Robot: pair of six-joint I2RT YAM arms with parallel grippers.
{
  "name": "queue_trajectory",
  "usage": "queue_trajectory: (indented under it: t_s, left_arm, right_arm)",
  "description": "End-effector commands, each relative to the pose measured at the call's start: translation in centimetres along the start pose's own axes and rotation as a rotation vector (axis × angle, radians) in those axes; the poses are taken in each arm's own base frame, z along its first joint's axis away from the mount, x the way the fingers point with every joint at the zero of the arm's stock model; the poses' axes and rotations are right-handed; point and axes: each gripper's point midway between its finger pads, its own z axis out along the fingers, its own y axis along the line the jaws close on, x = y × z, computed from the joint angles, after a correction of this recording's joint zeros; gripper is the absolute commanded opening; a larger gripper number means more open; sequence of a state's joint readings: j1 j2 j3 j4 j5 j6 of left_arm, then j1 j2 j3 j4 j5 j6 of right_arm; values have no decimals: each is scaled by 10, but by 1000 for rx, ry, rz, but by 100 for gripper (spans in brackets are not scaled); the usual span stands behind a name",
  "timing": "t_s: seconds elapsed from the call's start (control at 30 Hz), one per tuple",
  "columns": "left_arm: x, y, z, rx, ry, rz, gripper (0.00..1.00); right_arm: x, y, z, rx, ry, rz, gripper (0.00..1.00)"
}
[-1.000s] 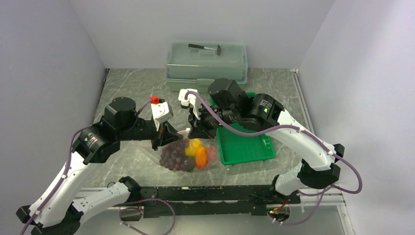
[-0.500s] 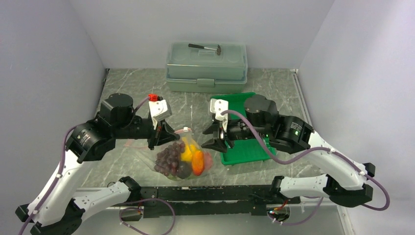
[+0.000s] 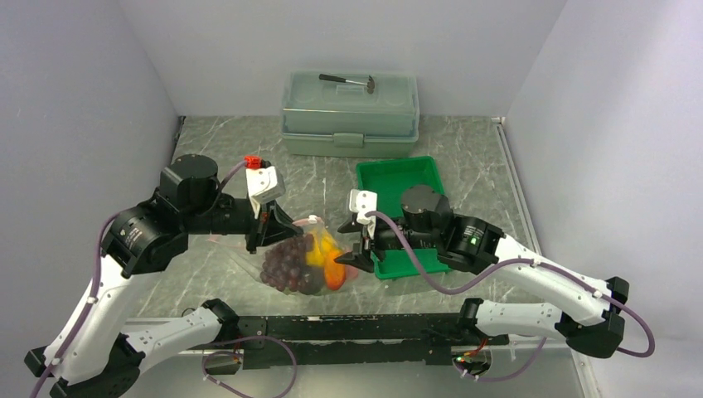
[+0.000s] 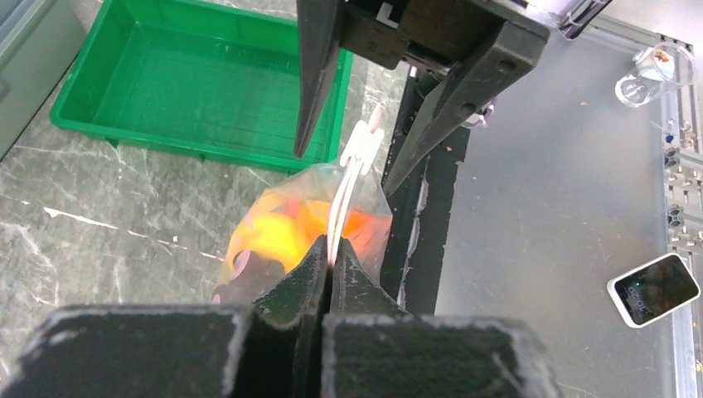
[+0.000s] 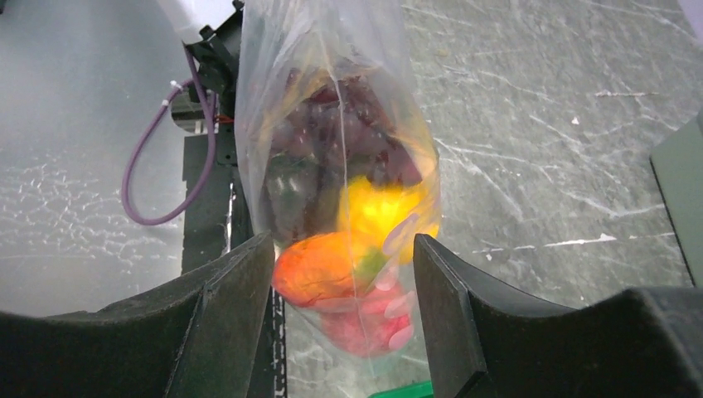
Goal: Place the food in the zip-top bag and seal the zipper
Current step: Adjust the zipper food storage bag at the center of the board, then zip the zipper food storage bag.
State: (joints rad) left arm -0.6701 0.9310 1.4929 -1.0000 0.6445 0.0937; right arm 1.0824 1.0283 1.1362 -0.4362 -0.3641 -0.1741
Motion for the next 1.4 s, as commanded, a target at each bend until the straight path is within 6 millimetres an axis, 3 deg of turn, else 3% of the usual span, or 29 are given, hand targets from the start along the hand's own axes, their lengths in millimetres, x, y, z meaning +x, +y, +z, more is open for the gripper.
queue_trajectory:
  t_s: [0.0, 0.27, 0.6, 0.7, 0.83, 1.37]
  left_arm:
    - [-31, -17, -12, 59, -108, 110, 0]
    - [-34, -22, -16, 73, -125, 123, 0]
    - [-35, -22, -17, 65, -127, 123, 0]
    - [-35, -20, -17, 58, -126, 123, 0]
    - [-36, -19, -18, 47, -126, 125, 0]
    - [-39, -16, -25, -5, -145, 131, 0]
  right_arm:
    - [-27, -7, 4, 23, -128, -78, 66]
    - [-25, -3, 14, -21, -148, -100, 68]
    - [-8, 19, 20, -142, -134, -59, 50]
    - [-5, 21, 22, -155, -135, -52, 33]
    - [0, 18, 24, -137, -116, -45, 0]
    - [17, 26, -2, -76, -262, -32, 0]
